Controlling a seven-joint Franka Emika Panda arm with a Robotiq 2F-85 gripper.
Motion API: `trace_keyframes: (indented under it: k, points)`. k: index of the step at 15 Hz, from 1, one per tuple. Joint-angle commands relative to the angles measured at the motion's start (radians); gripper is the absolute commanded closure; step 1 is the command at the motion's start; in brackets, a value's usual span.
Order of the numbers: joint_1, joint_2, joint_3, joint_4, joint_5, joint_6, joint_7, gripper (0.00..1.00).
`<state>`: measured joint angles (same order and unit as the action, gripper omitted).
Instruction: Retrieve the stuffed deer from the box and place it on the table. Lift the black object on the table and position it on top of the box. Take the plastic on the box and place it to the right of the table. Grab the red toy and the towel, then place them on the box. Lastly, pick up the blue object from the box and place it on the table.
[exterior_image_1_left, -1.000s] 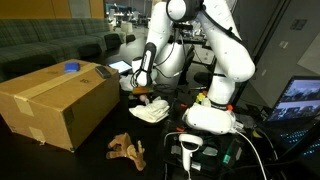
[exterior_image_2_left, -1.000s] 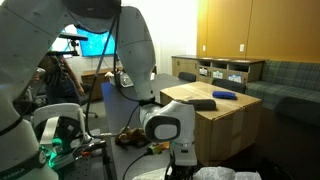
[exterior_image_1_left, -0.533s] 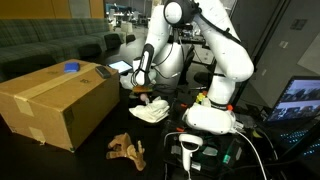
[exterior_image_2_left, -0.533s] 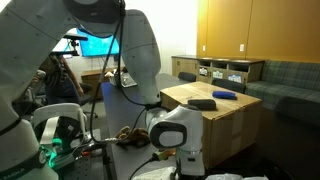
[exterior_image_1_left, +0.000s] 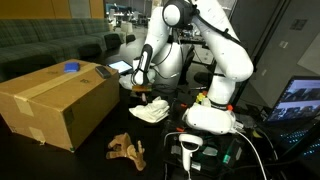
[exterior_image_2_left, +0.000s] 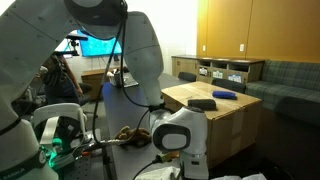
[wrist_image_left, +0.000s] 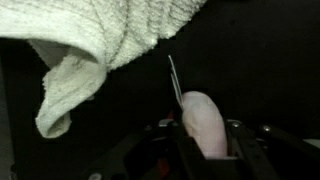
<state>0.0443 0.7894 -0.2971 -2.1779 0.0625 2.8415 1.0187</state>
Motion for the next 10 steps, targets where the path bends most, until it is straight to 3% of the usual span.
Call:
trace_keyframes:
  k: [1,4,7,10]
  points:
    - [0.033,-0.002,-0.033,0.010,0.025,-0.017,-0.005,0.87]
    - [0.042,-0.036,-0.032,-0.018,0.012,-0.002,-0.030,0.87]
    - [0.047,-0.114,-0.014,-0.078,-0.025,0.040,-0.145,0.86]
    - [0.103,-0.254,-0.029,-0.187,-0.057,0.040,-0.251,0.86]
